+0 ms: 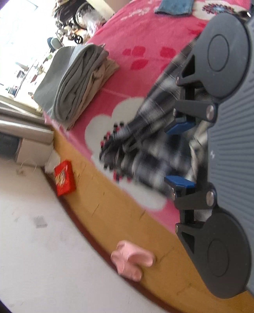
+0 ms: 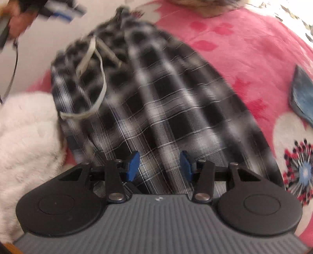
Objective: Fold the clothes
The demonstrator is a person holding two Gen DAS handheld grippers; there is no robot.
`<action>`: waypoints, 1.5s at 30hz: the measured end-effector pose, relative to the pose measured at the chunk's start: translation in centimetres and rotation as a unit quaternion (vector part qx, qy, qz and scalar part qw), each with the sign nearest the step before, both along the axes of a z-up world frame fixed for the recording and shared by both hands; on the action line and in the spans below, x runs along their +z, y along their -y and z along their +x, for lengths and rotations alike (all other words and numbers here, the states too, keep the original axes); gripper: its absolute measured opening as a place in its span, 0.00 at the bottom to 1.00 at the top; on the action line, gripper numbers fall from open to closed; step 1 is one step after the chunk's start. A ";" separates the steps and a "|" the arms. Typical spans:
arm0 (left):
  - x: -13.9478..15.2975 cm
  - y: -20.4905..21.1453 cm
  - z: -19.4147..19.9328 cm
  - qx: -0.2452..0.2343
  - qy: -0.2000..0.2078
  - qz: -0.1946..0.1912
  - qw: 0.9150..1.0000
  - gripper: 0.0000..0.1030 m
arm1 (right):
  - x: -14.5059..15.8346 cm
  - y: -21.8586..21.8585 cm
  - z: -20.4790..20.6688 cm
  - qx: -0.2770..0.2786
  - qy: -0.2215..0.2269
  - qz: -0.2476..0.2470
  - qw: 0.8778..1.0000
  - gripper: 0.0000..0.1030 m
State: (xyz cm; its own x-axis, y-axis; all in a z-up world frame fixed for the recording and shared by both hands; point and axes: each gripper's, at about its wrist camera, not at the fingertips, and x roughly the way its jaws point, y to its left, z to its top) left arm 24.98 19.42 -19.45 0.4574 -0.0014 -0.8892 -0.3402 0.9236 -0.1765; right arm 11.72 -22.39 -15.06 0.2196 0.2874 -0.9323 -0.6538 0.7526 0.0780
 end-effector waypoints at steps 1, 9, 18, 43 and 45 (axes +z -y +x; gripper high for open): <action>-0.8 0.3 0.8 0.000 -0.002 -0.010 1.000 0.47 | -0.8 -0.3 0.1 0.003 0.001 -0.019 1.000 0.35; -5.4 1.7 6.4 -0.025 -0.055 -0.083 0.995 0.44 | -1.9 1.1 -0.1 -0.045 0.014 -0.100 0.994 0.06; -5.5 2.6 8.2 0.007 -0.043 -0.087 0.995 0.12 | 0.0 3.5 0.0 -0.094 0.070 -0.117 0.986 0.01; -5.3 4.2 9.7 0.048 -0.046 -0.055 0.996 0.09 | -3.3 4.7 -3.5 -0.022 0.019 -0.135 0.990 0.21; -5.3 4.2 9.7 0.049 -0.047 -0.053 0.996 0.09 | -4.0 5.5 -3.7 -0.025 0.011 -0.146 0.989 0.21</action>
